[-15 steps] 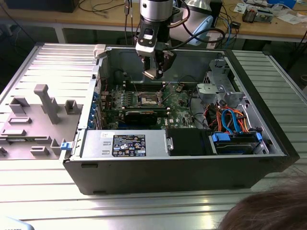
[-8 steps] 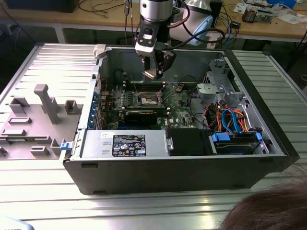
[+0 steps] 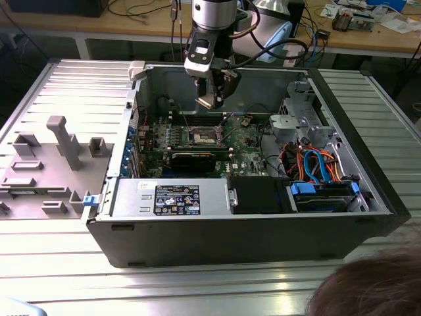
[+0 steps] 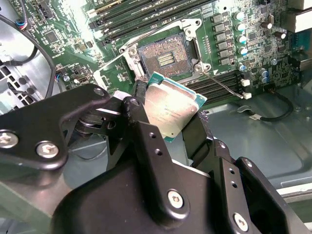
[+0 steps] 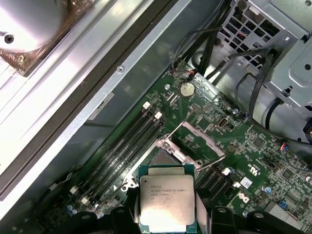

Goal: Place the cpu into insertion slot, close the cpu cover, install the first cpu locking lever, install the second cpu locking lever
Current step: 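Place the cpu into insertion slot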

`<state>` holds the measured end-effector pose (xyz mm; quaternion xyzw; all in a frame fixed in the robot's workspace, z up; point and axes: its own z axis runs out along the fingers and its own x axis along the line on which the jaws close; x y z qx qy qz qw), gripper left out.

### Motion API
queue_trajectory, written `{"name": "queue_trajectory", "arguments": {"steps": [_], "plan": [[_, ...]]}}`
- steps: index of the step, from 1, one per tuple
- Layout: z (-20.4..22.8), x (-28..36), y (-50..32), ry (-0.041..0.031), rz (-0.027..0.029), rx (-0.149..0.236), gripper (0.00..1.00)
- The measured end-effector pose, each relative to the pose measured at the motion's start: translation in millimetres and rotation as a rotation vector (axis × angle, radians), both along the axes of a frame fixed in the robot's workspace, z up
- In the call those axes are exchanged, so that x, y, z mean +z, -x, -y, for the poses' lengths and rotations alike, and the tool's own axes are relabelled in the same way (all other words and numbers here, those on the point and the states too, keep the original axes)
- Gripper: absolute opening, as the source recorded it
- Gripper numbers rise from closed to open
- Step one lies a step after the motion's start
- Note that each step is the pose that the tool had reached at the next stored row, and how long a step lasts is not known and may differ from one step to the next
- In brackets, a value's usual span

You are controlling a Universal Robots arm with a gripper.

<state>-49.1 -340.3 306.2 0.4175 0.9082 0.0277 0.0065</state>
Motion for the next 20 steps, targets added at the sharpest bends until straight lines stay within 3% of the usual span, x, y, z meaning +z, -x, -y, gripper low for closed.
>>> {"name": "queue_trajectory", "arguments": {"steps": [20], "plan": [[0.0,-0.2,0.0,-0.0001,0.0000,-0.099,0.55]]}}
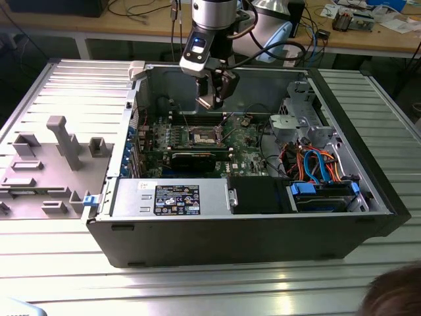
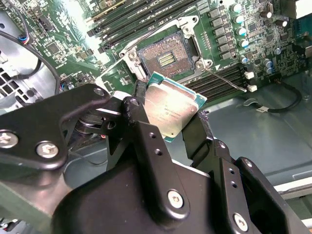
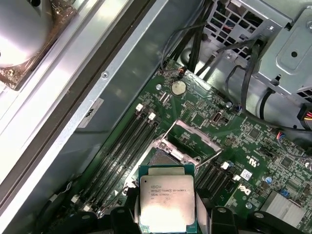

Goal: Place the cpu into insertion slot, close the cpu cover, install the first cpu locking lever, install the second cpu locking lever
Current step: 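Place the cpu into insertion slot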

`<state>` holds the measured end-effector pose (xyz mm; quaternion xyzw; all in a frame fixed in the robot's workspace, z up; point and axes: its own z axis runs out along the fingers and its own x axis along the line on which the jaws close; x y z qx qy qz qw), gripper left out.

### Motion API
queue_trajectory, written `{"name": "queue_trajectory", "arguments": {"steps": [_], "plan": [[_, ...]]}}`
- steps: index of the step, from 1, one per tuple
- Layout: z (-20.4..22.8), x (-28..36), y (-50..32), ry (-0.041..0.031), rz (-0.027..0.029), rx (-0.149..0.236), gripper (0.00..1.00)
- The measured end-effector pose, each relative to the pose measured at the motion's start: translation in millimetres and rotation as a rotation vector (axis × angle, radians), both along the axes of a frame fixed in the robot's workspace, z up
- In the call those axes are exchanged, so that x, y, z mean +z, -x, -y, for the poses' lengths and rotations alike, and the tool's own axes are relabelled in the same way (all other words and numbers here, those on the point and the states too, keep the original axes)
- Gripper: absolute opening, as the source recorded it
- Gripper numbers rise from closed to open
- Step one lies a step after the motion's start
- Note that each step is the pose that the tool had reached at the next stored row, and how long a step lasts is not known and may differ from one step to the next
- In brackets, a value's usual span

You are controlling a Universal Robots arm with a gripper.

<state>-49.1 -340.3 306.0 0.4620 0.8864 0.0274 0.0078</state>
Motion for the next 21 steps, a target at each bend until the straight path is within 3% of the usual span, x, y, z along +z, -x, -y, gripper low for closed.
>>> {"name": "queue_trajectory", "arguments": {"steps": [21], "plan": [[0.0,-0.2,0.0,0.0000,0.0000,-0.110,0.55]]}}
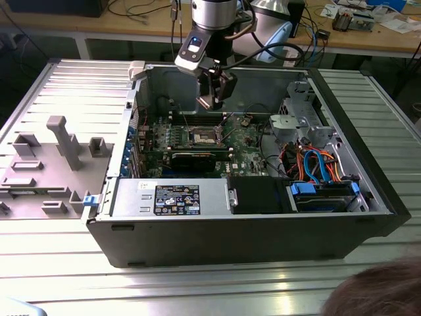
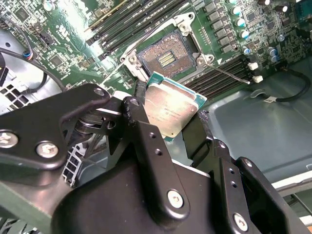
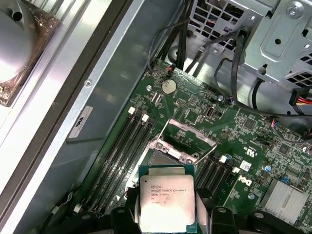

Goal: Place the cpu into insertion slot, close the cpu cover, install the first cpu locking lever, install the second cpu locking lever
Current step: 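Place the cpu into insertion slot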

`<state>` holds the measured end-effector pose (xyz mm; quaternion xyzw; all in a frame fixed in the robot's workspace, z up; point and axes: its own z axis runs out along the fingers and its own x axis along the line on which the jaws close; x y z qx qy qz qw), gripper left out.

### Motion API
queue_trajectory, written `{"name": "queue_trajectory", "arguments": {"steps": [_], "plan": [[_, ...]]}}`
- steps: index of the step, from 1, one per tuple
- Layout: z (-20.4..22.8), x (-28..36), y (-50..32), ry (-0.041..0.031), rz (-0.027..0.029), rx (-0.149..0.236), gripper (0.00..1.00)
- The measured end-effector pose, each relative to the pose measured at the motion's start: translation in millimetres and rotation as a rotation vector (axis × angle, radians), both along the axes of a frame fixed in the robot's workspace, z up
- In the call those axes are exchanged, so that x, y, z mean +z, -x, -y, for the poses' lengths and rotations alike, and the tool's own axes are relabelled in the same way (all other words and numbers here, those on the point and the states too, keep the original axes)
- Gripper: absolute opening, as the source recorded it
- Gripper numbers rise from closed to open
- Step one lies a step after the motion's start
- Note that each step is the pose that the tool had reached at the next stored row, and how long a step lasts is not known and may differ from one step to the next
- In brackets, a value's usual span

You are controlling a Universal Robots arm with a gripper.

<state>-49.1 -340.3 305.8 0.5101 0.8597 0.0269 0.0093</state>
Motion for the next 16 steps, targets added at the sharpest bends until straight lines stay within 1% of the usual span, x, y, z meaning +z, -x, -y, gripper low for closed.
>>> {"name": "queue_trajectory", "arguments": {"steps": [16], "plan": [[0.0,0.0,0.0,0.0000,-0.0001,-0.070,0.55]]}}
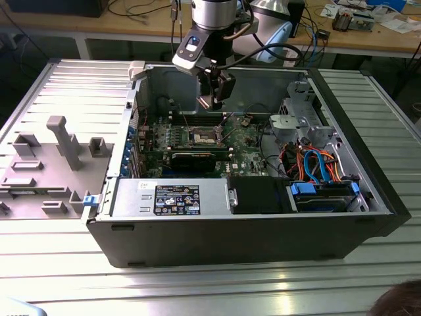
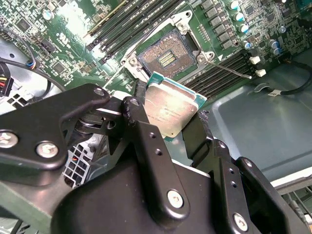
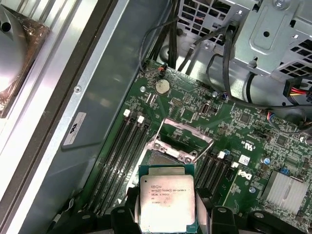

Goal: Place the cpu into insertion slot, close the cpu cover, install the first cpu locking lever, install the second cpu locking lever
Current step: 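Place the cpu into insertion slot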

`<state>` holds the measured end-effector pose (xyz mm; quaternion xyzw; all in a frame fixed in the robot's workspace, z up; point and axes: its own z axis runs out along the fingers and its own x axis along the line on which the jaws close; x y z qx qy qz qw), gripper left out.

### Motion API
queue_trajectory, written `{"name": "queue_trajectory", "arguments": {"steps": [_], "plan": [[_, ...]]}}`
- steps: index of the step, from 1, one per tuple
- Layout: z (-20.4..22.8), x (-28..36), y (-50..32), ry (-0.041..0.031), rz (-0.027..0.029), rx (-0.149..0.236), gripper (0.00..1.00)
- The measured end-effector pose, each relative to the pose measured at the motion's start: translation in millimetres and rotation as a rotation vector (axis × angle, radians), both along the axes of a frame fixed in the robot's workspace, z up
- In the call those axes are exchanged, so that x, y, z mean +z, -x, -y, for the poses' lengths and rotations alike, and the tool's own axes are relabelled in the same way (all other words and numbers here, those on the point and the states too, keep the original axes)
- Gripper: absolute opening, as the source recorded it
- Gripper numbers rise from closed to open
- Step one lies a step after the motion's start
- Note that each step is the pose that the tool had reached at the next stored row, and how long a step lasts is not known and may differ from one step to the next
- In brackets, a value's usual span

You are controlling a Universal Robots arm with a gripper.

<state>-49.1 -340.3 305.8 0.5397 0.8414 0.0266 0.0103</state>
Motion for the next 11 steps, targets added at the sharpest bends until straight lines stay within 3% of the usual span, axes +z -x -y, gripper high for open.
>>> {"name": "queue_trajectory", "arguments": {"steps": [11], "plan": [[0.0,0.0,0.0,0.0000,0.0000,-0.040,0.55]]}}
